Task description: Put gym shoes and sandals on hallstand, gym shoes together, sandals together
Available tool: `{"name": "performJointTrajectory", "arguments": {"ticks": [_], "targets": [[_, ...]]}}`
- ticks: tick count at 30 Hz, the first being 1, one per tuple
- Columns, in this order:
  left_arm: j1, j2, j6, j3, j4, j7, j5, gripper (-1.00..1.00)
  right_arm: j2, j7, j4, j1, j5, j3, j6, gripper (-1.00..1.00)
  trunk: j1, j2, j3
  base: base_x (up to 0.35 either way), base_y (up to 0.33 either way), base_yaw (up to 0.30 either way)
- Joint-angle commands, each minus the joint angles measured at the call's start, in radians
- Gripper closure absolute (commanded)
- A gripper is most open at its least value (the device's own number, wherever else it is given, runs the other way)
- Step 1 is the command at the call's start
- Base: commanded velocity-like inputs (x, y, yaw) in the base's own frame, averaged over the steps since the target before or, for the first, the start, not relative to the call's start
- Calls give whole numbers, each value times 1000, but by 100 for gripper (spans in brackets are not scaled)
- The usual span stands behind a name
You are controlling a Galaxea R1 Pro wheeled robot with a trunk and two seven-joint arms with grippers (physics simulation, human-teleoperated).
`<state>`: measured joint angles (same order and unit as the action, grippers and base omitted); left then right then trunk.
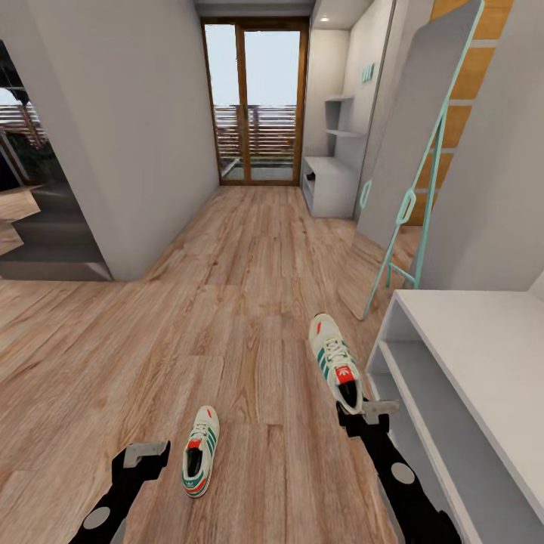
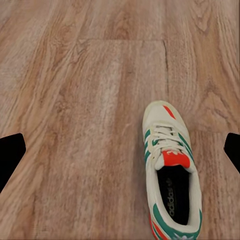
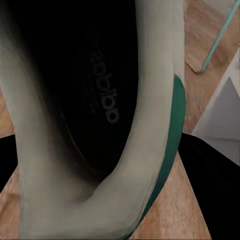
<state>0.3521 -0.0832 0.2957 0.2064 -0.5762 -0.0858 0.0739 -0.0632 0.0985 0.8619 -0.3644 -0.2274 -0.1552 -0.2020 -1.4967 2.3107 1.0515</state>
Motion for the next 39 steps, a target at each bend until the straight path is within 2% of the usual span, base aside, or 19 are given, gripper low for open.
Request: {"name": "performJointTrajectory", "arguments": {"ticks": [1, 4, 5, 8, 9, 17, 21, 22, 31, 34, 39], "targets": [[1, 1, 3, 2, 1, -8, 16, -100, -10, 11, 32, -12, -6, 26, 30, 100, 0, 0, 1, 0, 0, 0], [1, 1, 2, -8, 1, -8, 27, -100, -17, 13, 61, -40, -6, 78, 78, 100, 0, 0, 1, 0, 0, 0], [1, 2, 2, -16, 1, -7, 31, -100, -20, 13, 72, -66, -6, 107, 113, 100, 0, 0, 1, 0, 0, 0], [1, 2, 2, -23, 1, -6, 34, -100, -23, 12, 82, -112, -5, 133, 174, 100, 0, 0, 1, 0, 0, 0], [1, 2, 2, -26, 2, -5, 35, -100, -24, 13, 87, -143, -4, 143, 219, 100, 0, 0, 1, 0, 0, 0], [1, 0, 1, -30, 2, -3, 34, -100, -24, 13, 121, -220, 0, 157, 377, 100, 0, 0, 1, 0, 0, 0], [1, -1, -1, -30, 3, -3, 33, -100, -24, 12, 160, -223, 0, 157, 386, 100, 0, 0, 1, 0, 0, 0], [1, 0, -22, -30, 4, -3, 33, -100, -25, 13, 195, -224, 0, 157, 389, 100, 0, 0, 1, 0, 0, 0], [-7, 0, -33, -32, -2, -2, 40, -100, -27, 12, 205, -225, 0, 162, 390, 100, 0, 0, 1, 0, 0, 0], [27, 8, -155, -36, -14, 0, 34, -100, -28, 12, 203, -225, 0, 163, 390, 100, 0, 0, 1, 0, 0, 0], [102, 13, -282, -36, -17, 2, 35, -100, -31, 12, 204, -225, 0, 163, 391, 100, 0, 0, 1, 0, 0, 0]]}}
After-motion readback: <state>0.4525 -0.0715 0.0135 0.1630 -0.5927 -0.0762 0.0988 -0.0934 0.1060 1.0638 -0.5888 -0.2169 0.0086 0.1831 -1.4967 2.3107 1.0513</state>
